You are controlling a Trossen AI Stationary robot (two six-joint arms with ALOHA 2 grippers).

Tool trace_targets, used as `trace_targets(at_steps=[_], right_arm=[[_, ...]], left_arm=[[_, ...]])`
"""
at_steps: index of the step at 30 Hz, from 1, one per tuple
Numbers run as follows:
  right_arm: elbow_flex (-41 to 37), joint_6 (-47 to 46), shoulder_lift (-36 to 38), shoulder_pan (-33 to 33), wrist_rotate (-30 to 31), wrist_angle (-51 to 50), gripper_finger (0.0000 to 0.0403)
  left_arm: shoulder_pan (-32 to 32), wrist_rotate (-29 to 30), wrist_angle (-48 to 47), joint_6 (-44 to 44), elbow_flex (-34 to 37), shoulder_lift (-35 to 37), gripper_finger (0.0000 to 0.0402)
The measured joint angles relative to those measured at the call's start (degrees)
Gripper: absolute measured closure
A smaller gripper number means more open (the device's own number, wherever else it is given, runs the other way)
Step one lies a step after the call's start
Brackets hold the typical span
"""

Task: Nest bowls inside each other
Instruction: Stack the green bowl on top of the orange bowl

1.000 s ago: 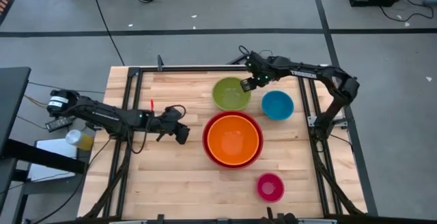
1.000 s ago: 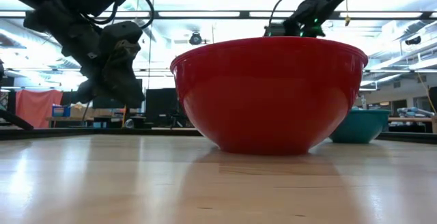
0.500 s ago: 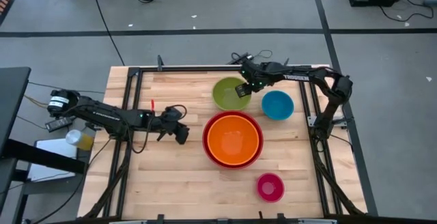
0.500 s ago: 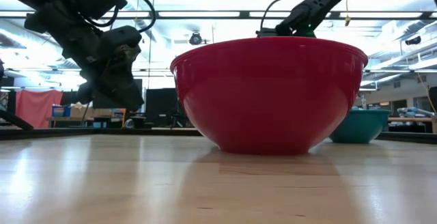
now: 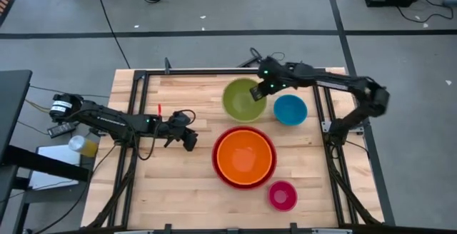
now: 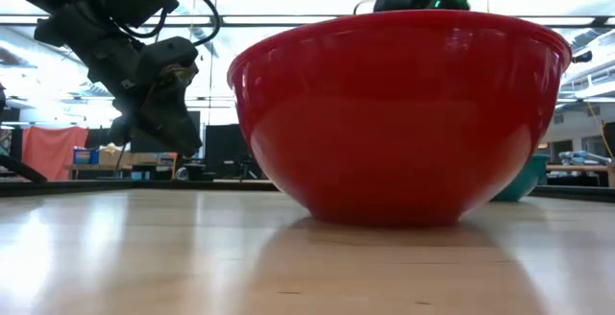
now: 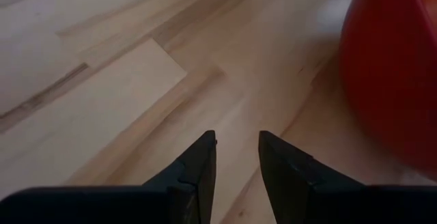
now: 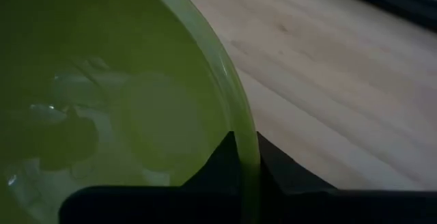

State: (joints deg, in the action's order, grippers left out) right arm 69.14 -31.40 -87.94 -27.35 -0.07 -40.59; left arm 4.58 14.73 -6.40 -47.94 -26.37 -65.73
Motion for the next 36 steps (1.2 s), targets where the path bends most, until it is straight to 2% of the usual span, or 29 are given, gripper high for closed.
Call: trace_targets(at_steps=[3, 7, 10, 13, 22, 30, 36], right_arm=[[-0.2, -0.9, 4.9, 2.6, 0.4, -1.0, 0.0384], [0.0, 0.1, 11.1, 7.9, -3.5, -1.4, 0.0384], [-0.2, 3.1, 12.0, 12.9, -7.9, -3.2, 0.0384], [-0.2, 3.5, 12.2, 17.8, -9.2, -3.1, 0.0384], [-0.2, 1.8, 3.8, 28.1, -4.6, -3.1, 0.0384], [-0.2, -2.0, -3.1, 29.8, -1.1, -3.1, 0.0364], [-0.2, -3.7, -2.1, 28.3, -3.4, -3.3, 0.0307]], left_arm=[[0.0, 0.5, -0.1, 1.3, 0.0, 0.0, 0.0285], [0.0, 0.7, -0.2, 2.3, 0.0, 0.0, 0.0285], [-0.5, 0.7, -0.2, 2.5, 0.0, 0.0, 0.0285], [-1.8, 0.9, -0.2, 3.7, 0.0, 0.0, 0.0285], [-4.9, 0.9, 0.2, 4.1, 0.0, 0.0, 0.0285], [-4.9, 0.9, 0.3, 6.1, 0.0, 0.0, 0.0285], [-5.2, -0.9, 0.2, 8.7, 0.0, 0.0, 0.0285]])
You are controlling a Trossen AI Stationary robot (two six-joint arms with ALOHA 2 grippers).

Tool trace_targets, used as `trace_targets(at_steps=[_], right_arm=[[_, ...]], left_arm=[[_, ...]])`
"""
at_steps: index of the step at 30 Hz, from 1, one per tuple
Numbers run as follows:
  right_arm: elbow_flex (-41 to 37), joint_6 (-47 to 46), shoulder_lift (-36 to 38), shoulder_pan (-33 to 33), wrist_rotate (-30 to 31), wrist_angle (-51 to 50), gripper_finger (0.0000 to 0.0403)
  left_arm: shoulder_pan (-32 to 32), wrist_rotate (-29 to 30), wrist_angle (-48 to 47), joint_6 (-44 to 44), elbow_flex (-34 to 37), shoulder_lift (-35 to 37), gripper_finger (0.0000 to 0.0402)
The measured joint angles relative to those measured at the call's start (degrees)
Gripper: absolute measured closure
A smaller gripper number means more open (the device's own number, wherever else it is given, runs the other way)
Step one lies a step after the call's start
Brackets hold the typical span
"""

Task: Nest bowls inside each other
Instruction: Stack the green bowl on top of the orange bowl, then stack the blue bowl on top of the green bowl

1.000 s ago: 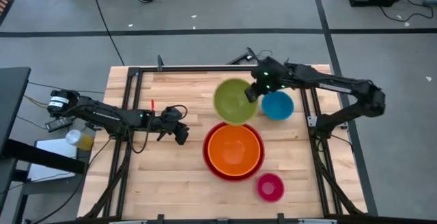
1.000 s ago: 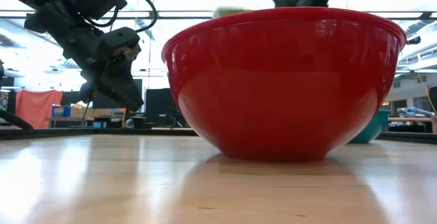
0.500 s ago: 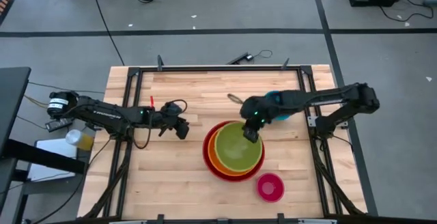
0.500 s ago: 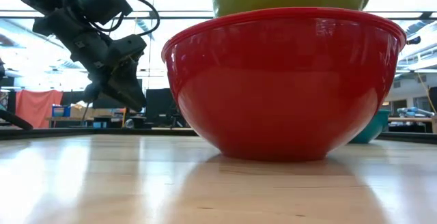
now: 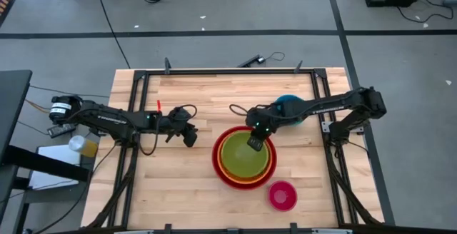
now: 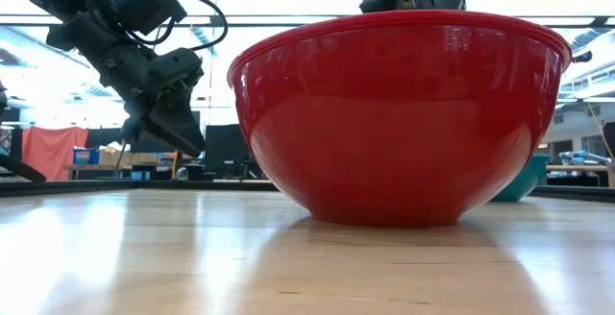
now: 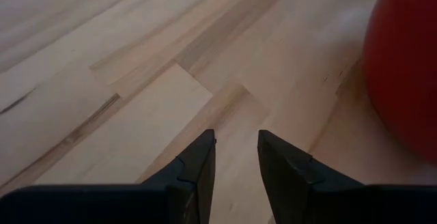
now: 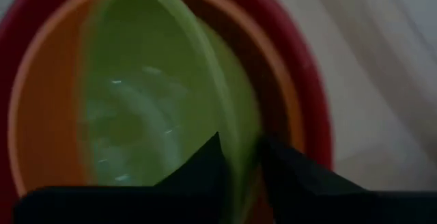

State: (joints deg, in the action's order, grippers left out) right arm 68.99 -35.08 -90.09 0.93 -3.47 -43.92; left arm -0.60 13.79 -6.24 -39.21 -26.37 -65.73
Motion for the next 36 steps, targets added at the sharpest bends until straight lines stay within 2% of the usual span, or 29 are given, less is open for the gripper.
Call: trace_targets(at_steps=[7, 11, 13, 16, 18, 21, 28, 33, 36], right_arm=[[0.0, -2.1, 5.9, -4.2, 3.1, -8.3, 0.022], [0.0, 0.4, 9.8, -7.3, 3.9, -12.4, 0.0192], [0.0, 0.3, 11.2, -8.9, 6.5, -15.8, 0.0183], [-0.1, -1.0, 12.3, -12.4, 14.7, -23.8, 0.018], [-1.7, -1.4, 12.6, -15.7, 16.9, -27.2, 0.0181], [-6.6, -3.6, 12.6, -20.6, 15.0, -27.8, 0.0185], [-17.9, -6.4, 12.5, -32.8, 15.9, -23.7, 0.0185], [-21.7, -4.8, 12.5, -36.5, 16.3, -20.2, 0.0185], [-24.5, -3.3, 12.5, -38.5, 14.6, -16.0, 0.0188]], left_arm=[[-1.5, 0.1, 0.0, 0.0, 0.0, 0.0, 0.0285], [-2.6, 0.1, 0.0, 0.0, 0.0, 0.0, 0.0285], [-3.1, 0.1, 0.0, 0.0, 0.0, 0.0, 0.0285], [-3.3, 0.1, 0.0, -0.2, 0.0, 0.0, 0.0285], [-3.3, 0.1, 0.0, -0.3, 0.0, 0.0, 0.0285], [-3.3, 0.1, 0.0, -0.4, 0.0, 0.0, 0.0285], [-2.9, 0.1, 0.0, -1.3, 0.0, 0.0, 0.0285], [-2.0, 0.0, 0.0, -1.6, 0.0, 0.0, 0.0285], [-1.7, 0.0, 0.0, -1.6, 0.0, 0.0, 0.0285]])
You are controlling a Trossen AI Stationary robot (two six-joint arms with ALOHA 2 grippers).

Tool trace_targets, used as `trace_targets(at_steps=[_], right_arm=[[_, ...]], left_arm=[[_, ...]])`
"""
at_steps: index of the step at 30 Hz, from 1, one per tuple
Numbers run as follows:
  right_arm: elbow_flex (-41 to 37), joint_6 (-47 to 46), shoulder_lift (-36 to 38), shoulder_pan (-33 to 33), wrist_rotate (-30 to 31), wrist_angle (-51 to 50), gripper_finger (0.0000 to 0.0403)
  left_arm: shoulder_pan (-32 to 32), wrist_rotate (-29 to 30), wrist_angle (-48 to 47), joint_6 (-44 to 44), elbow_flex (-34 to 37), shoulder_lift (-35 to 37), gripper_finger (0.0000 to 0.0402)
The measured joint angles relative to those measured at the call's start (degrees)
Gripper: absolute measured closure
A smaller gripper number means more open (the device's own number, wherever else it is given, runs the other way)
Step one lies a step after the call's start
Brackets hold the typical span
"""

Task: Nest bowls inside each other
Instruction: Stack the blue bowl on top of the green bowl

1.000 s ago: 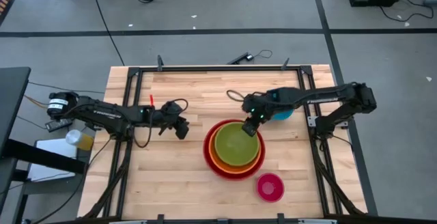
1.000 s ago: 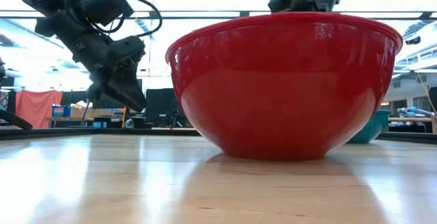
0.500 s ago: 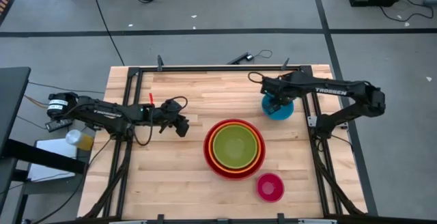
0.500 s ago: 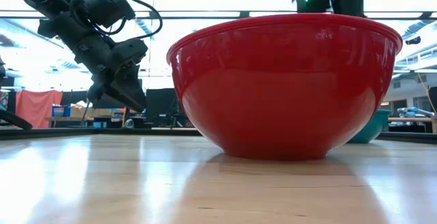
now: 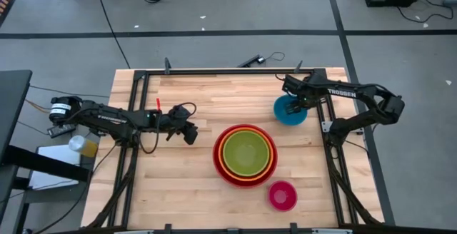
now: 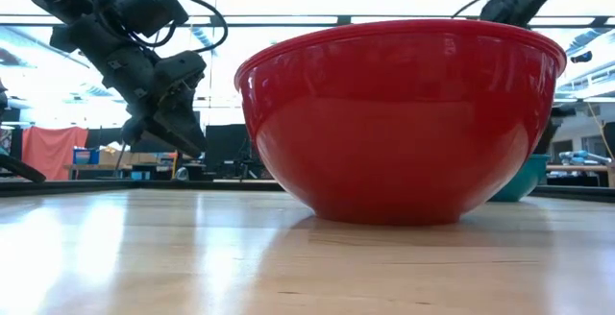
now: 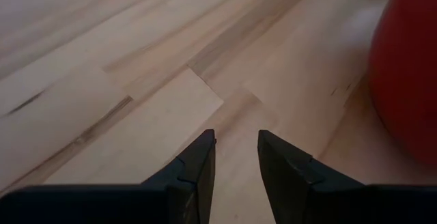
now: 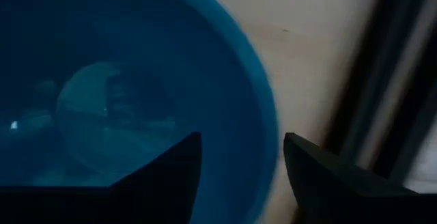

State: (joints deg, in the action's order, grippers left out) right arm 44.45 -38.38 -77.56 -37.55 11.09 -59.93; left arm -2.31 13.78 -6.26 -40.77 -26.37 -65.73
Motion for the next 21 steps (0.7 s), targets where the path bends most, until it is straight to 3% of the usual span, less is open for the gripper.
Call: trace_targets(at_steps=[5, 12, 16, 21], right_arm=[[-5.0, 1.6, 0.0, -2.4, -6.8, 8.0, 0.0232], [-2.3, 2.4, 3.9, 0.1, -14.1, 8.5, 0.0385], [5.3, -0.9, 9.6, 4.1, -12.8, 8.2, 0.0384], [13.3, -0.9, 12.8, 13.7, -13.2, 10.6, 0.0389]], left_arm=[[0.0, -0.1, 0.0, 0.0, 0.0, 0.0, 0.0285], [0.0, -0.1, 0.0, 0.0, 0.0, 0.0, 0.0285], [-0.1, -0.1, 0.0, 1.4, 0.0, 0.0, 0.0285], [-0.2, -0.1, 0.0, 4.1, 0.0, 0.0, 0.0285]])
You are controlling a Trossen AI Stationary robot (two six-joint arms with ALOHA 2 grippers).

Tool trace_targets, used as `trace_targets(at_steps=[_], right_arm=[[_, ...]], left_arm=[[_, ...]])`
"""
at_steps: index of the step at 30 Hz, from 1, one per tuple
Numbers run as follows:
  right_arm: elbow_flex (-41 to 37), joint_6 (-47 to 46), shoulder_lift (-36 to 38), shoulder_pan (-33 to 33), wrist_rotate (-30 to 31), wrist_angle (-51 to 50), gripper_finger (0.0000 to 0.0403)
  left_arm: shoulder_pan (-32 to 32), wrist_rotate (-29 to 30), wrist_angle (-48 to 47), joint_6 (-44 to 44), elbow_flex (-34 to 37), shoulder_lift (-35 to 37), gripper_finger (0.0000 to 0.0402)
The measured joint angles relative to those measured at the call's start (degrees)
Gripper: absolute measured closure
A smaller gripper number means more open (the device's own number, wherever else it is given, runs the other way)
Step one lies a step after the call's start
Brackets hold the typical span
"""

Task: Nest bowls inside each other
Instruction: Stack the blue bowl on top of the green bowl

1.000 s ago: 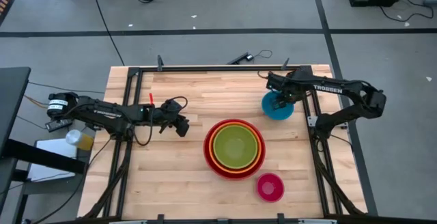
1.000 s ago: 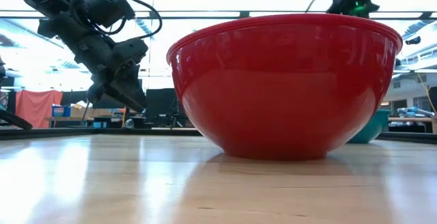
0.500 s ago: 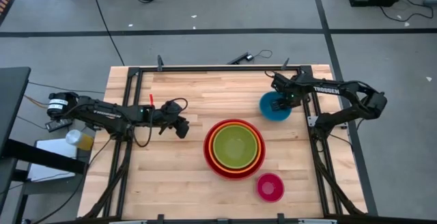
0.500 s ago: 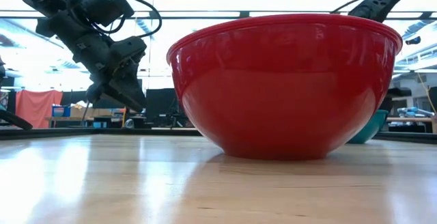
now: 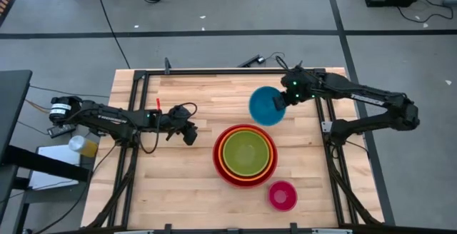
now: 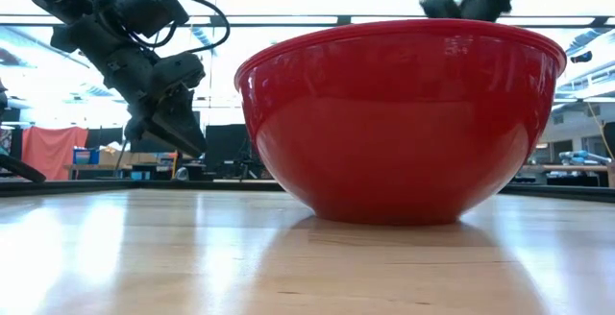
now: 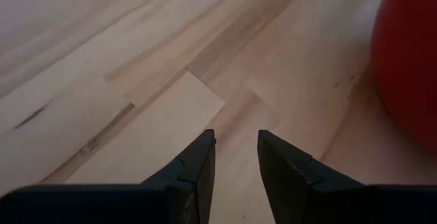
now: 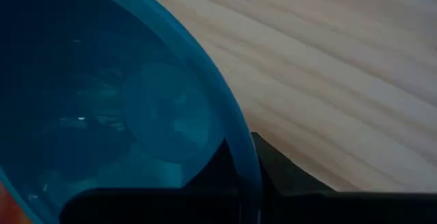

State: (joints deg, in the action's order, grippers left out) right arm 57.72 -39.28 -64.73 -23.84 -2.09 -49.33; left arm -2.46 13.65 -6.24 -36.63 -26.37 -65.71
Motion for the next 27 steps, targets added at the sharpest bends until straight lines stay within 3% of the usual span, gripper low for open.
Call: trace_targets(at_steps=[4, 10, 16, 21, 27], right_arm=[[3.3, -0.6, -1.7, 8.5, -0.8, 3.7, 0.0389], [3.9, -1.6, -10.3, 20.4, -0.8, 12.9, 0.0389], [4.1, -9.6, -19.5, 26.4, 0.6, 9.3, 0.0384], [5.7, -11.6, -24.1, 29.5, 0.5, 9.0, 0.033], [7.4, -15.3, -22.8, 29.3, 1.8, 7.6, 0.0255]], left_arm=[[-1.4, 0.0, 0.0, 1.8, 0.0, 0.0, 0.0285], [-5.7, -0.6, 0.3, 4.4, 0.0, 0.0, 0.0285], [-8.8, -4.1, 0.6, 5.3, 0.0, 0.0, 0.0285], [-9.0, -4.2, 0.5, 6.4, 0.0, 0.0, 0.0285], [-9.0, -4.2, 0.2, 6.4, 0.0, 0.0, 0.0285]])
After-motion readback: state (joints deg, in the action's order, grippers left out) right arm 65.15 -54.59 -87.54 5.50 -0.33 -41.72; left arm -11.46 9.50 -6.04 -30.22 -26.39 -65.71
